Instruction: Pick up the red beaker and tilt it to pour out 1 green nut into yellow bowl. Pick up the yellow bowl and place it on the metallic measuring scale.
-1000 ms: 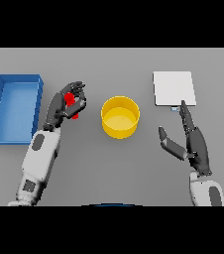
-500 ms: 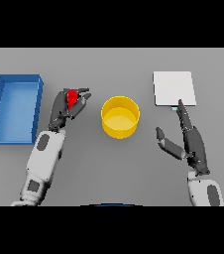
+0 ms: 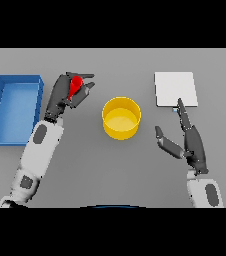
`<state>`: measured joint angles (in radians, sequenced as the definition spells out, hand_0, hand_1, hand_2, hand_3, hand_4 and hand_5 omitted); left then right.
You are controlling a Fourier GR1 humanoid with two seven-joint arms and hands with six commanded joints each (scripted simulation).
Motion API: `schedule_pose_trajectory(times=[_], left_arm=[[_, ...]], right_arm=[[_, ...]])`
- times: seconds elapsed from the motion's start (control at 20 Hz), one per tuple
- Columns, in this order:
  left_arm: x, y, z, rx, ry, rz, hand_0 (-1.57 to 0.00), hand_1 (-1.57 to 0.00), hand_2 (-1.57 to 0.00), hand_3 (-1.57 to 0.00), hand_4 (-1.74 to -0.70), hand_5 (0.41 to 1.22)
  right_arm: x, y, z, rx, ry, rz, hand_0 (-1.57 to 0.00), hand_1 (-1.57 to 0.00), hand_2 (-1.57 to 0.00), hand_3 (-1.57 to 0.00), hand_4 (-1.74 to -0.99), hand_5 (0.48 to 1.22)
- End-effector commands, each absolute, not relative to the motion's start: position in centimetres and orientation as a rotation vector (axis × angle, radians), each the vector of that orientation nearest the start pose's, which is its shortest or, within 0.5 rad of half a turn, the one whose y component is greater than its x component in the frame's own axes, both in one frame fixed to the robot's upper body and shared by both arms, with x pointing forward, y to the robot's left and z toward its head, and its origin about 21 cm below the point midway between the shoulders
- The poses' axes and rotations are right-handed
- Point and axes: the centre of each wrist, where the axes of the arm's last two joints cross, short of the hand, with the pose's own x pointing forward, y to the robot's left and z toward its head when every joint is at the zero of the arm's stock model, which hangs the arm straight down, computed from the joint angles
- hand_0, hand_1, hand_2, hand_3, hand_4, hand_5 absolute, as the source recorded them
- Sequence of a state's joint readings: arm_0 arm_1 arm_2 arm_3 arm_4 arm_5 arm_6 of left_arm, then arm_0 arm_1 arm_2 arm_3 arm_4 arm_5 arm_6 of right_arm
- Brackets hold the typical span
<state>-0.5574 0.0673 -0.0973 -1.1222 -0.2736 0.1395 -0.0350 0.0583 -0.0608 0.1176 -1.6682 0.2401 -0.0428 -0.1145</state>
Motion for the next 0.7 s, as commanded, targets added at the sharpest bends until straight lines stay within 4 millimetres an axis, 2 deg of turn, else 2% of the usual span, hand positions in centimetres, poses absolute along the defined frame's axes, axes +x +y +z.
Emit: schedule_pose_trajectory(times=[0.0,0.1,0.3,0.45,0.55,0.65], left_arm=[[36.9,15.7,5.1,0.261,-1.699,-0.559,-1.56,-1.56,-1.56,-1.56,-1.73,1.119],[36.8,15.6,5.7,0.295,-1.677,-0.674,-1.56,-1.56,-1.56,-1.56,-1.73,1.119],[37.0,16.3,6.1,0.320,-1.655,-0.757,-1.56,-1.56,-1.56,-1.56,-1.73,1.113],[37.7,15.4,6.9,0.454,-1.631,-0.976,-1.57,-1.57,-1.57,-1.57,-1.74,1.112],[38.3,14.5,7.9,0.564,-1.627,-1.175,-1.57,-1.57,-1.57,-1.57,-1.74,1.137],[38.6,13.6,8.0,0.652,-1.593,-1.334,-1.57,-1.57,-1.57,-1.57,-1.74,1.152]], right_arm=[[23.0,-21.9,1.1,-0.190,-1.735,0.292,0.00,0.00,0.00,0.00,-1.245,0.688],[22.7,-21.9,1.2,-0.192,-1.736,0.295,0.00,0.00,0.00,0.00,-1.243,0.694],[22.6,-21.9,1.5,-0.188,-1.714,0.297,0.00,0.00,0.00,0.00,-1.243,0.710],[22.3,-21.7,1.5,-0.192,-1.718,0.298,0.00,0.00,0.00,0.00,-1.254,0.717],[22.4,-22.0,1.6,-0.184,-1.716,0.292,0.00,0.00,0.00,0.00,-1.266,0.720],[22.5,-22.1,1.6,-0.177,-1.716,0.287,0.00,0.00,0.00,0.00,-1.267,0.721]])
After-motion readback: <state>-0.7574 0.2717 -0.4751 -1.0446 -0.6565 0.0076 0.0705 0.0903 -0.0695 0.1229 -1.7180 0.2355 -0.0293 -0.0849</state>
